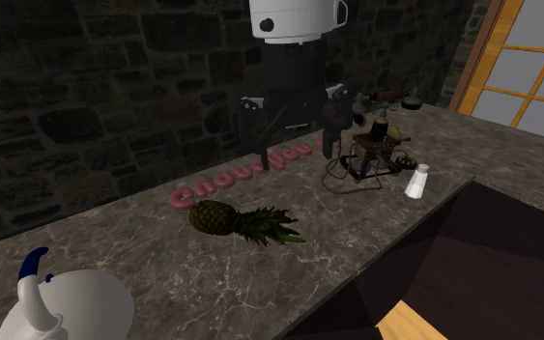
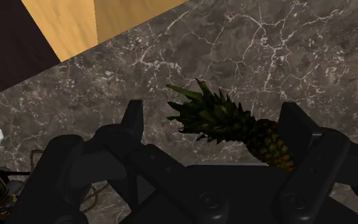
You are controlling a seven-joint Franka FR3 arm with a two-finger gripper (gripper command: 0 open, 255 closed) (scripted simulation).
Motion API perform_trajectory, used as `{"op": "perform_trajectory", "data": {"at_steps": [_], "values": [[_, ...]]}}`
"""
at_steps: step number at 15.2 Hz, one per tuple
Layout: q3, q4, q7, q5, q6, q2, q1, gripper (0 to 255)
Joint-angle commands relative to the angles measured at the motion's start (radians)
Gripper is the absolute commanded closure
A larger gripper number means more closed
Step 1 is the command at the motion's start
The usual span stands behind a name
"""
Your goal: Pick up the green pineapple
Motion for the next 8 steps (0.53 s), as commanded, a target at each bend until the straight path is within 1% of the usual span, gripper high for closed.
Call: {"op": "perform_trajectory", "data": {"at_steps": [1, 8], "values": [[0.000, 0.000, 0.000, 0.000, 0.000, 0.000, 0.000, 0], [-0.030, -0.085, -0.167, -0.026, 0.246, 0.152, 0.080, 0]]}}
